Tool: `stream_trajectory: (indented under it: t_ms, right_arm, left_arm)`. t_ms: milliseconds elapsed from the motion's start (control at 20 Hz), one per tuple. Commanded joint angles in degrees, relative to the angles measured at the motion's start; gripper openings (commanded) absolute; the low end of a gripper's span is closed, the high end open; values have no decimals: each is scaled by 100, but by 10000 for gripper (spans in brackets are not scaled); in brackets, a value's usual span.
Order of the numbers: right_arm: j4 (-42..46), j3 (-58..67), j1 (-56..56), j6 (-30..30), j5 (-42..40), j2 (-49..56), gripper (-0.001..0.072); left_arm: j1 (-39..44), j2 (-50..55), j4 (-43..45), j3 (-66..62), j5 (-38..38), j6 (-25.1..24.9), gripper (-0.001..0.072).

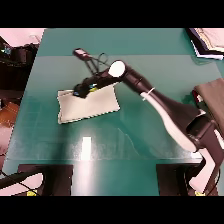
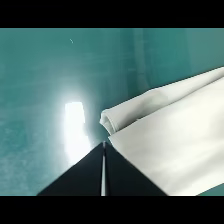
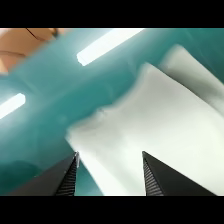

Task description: Fold the shirts.

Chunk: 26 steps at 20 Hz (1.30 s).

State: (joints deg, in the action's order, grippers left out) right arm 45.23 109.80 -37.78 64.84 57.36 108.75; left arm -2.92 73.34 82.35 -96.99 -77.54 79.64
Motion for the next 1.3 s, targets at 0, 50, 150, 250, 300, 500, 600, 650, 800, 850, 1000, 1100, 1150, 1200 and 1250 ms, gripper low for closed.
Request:
stream_trajectory:
  t_ms: [0, 50, 150, 250, 300, 500, 600, 650, 800, 850, 1000, 1100, 1150, 1200, 1250]
  right_arm:
    - [981, -734, 935, 640, 710, -492, 451]
    - [977, -970, 1274, 824, 866, -592, 456]
    - [870, -1279, 1864, 1086, 1154, -643, 696]
    - [238, -1572, 2317, 1095, 1235, -575, 703]
    - [-90, -1661, 2444, 1095, 1239, -479, 695]
    - [-846, -1718, 2459, 1091, 1338, 81, 692]
    - [-1167, -1718, 2304, 1062, 1285, 302, 692]
    - [-1266, -1718, 2190, 1014, 1239, 382, 692]
    - [-1274, -1576, 1805, 949, 1167, 621, 692]
    - [-1276, -1451, 1674, 951, 1172, 719, 692]
    - [-1261, -1043, 1316, 944, 1008, 892, 626]
    - [-1248, -852, 1174, 933, 686, 911, 484]
    - [-1250, -765, 1126, 879, 551, 911, 301]
    - [-1250, -686, 1115, 682, 496, 911, 64]
    - [-1250, -614, 1113, 498, 503, 911, 19]
  left_arm:
    - [-4, 0, -48, 4, 20, -4, 24]
    - [-4, 0, -61, 4, 48, -4, 24]
    - [-4, 11, -129, 4, 59, -9, 24]
    - [-4, 17, -227, 4, 59, -9, 23]
    - [-4, 17, -273, 4, 66, -13, 24]
    - [-4, 17, -341, 4, 61, -13, 24]
    - [-4, 17, -343, 4, 59, -13, 24]
    - [-4, 17, -341, 4, 59, -13, 24]
    - [-4, 17, -345, 4, 59, -13, 24]
    - [-4, 17, -345, 4, 52, -13, 24]
    - [-4, 17, -345, 4, 42, -13, 24]
    - [-4, 17, -345, 4, 33, -13, 24]
    - [-4, 17, -345, 4, 9, -13, 24]
    - [-4, 17, -345, 4, -11, -13, 24]
    - [-4, 17, -345, 4, -11, -11, 24]
